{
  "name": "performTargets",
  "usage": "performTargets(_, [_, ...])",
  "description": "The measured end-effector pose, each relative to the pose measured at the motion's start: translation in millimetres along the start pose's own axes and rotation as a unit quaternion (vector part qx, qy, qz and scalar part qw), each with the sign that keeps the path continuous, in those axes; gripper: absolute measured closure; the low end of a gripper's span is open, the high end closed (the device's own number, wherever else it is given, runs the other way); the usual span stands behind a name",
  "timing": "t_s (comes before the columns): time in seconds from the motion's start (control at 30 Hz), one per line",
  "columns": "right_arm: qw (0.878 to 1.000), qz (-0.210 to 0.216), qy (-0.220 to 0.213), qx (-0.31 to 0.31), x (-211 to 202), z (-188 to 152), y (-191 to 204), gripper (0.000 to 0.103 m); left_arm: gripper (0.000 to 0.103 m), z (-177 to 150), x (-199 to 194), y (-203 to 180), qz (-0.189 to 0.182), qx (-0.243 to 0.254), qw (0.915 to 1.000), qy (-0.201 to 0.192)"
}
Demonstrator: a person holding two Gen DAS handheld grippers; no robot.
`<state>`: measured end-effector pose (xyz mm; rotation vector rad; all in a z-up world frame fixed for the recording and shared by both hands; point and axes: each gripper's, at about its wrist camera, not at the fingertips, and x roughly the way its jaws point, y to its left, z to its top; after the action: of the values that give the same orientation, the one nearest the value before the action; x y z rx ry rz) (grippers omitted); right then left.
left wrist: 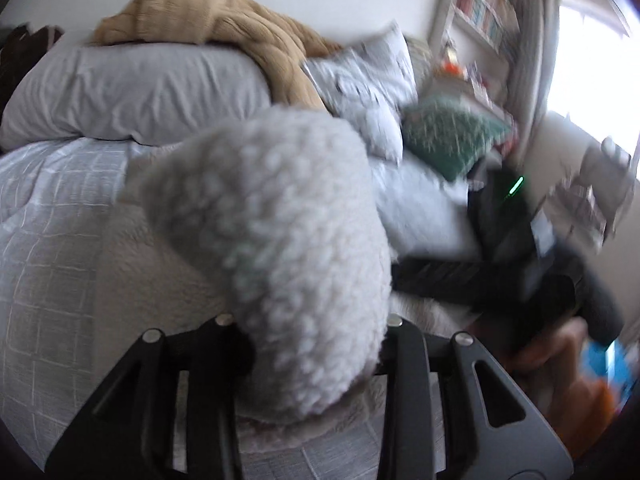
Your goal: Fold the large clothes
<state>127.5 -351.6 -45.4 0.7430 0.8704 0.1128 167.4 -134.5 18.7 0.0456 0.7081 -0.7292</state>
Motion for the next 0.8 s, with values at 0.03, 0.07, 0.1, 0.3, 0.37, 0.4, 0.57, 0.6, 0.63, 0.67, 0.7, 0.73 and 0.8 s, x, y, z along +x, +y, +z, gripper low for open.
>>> performTargets(0.03, [1.000, 0.003, -0.011, 0.014, -13.2, -0.3, -13.6, 0.050, 0.067, -6.0, 4.6, -6.3, 0.002, 0.014, 0.9999, 0.007])
performTargets(0.07, [0.999, 0.009, -0.017, 0.026, -21.9, -0.6, -22.6, 0.049, 0.066, -13.1, 8.4, -11.6, 0.002, 0.029, 0.9995, 0.013])
performTargets(0.1, [0.999, 0.017, -0.024, 0.040, -32.3, -1.7, -33.9, 0.046, 0.065, -19.1, 12.1, -16.6, 0.001, 0.041, 0.9990, 0.019])
performTargets(0.3, [0.990, 0.105, -0.011, 0.095, -43.4, -0.5, -56.0, 0.023, 0.043, -44.1, 16.4, -47.8, -0.024, 0.148, 0.9870, 0.056])
performTargets(0.37, [0.986, 0.139, 0.017, 0.096, -26.8, 8.3, -47.4, 0.023, 0.041, -43.5, 9.3, -48.2, -0.043, 0.147, 0.9862, 0.063])
performTargets(0.4, [0.984, 0.146, 0.028, 0.094, -20.0, 9.9, -42.9, 0.023, 0.041, -43.0, 6.1, -46.8, -0.049, 0.146, 0.9858, 0.067])
performTargets(0.57, [0.989, 0.104, 0.069, 0.076, 6.8, 12.5, -20.4, 0.026, 0.036, -39.4, -26.2, -32.4, -0.084, 0.146, 0.9817, 0.088])
performTargets(0.6, [0.991, 0.084, 0.082, 0.071, 13.5, 13.3, -18.1, 0.027, 0.033, -39.2, -35.8, -27.8, -0.096, 0.146, 0.9802, 0.093])
performTargets(0.63, [0.990, 0.081, 0.089, 0.071, 18.2, 14.0, -16.2, 0.028, 0.033, -39.2, -45.0, -23.6, -0.103, 0.148, 0.9791, 0.095])
performTargets(0.67, [0.990, 0.083, 0.093, 0.071, 21.6, 13.8, -15.0, 0.028, 0.033, -39.6, -56.5, -19.4, -0.105, 0.152, 0.9783, 0.094])
performTargets(0.7, [0.990, 0.083, 0.093, 0.071, 24.3, 14.3, -16.0, 0.028, 0.031, -39.3, -64.9, -16.4, -0.106, 0.155, 0.9776, 0.095])
performTargets(0.73, [0.990, 0.083, 0.093, 0.071, 25.8, 15.4, -16.4, 0.028, 0.030, -39.1, -75.6, -10.8, -0.109, 0.154, 0.9768, 0.102])
performTargets(0.8, [0.990, 0.079, 0.092, 0.067, 25.8, 14.9, -18.6, 0.028, 0.028, -35.8, -86.2, -1.5, -0.110, 0.147, 0.9768, 0.109])
